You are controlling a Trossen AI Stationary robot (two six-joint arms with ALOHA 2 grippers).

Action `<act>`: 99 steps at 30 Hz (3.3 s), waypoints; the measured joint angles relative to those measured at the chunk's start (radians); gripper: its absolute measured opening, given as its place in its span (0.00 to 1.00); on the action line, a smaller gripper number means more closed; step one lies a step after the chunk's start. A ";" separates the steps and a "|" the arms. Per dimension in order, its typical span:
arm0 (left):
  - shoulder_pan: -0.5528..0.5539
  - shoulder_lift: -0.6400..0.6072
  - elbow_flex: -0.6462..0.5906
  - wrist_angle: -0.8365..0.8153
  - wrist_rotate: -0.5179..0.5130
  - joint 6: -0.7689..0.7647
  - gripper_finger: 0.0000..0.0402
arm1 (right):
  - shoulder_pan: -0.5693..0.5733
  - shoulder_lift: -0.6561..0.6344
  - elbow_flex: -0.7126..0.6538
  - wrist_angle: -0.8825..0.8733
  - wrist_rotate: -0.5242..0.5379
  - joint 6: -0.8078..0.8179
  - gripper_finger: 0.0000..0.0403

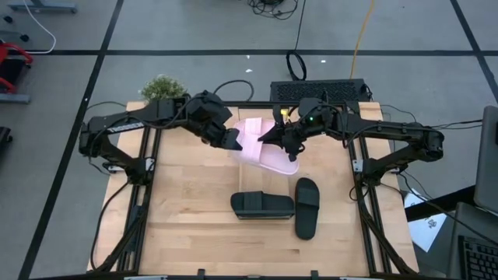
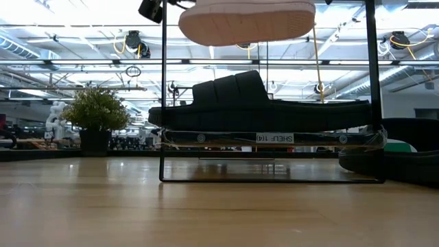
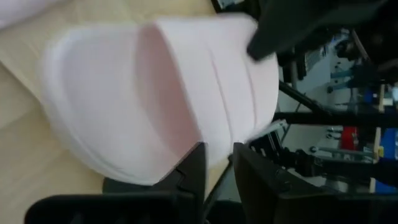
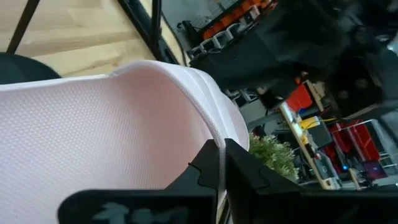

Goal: Pick and place slides into the shelf
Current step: Put the pink slipper on the shelf

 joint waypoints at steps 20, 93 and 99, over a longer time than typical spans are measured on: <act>0.057 -0.001 0.000 -0.059 0.003 -0.001 0.19 | 0.000 0.000 0.000 0.002 -0.001 -0.026 0.00; 0.056 0.061 0.000 0.139 0.066 0.030 0.01 | 0.068 -0.001 -0.001 0.047 0.215 -0.076 0.02; 0.056 0.052 0.000 0.141 0.017 0.043 0.00 | 0.080 -0.001 -0.001 0.049 0.319 -0.017 0.07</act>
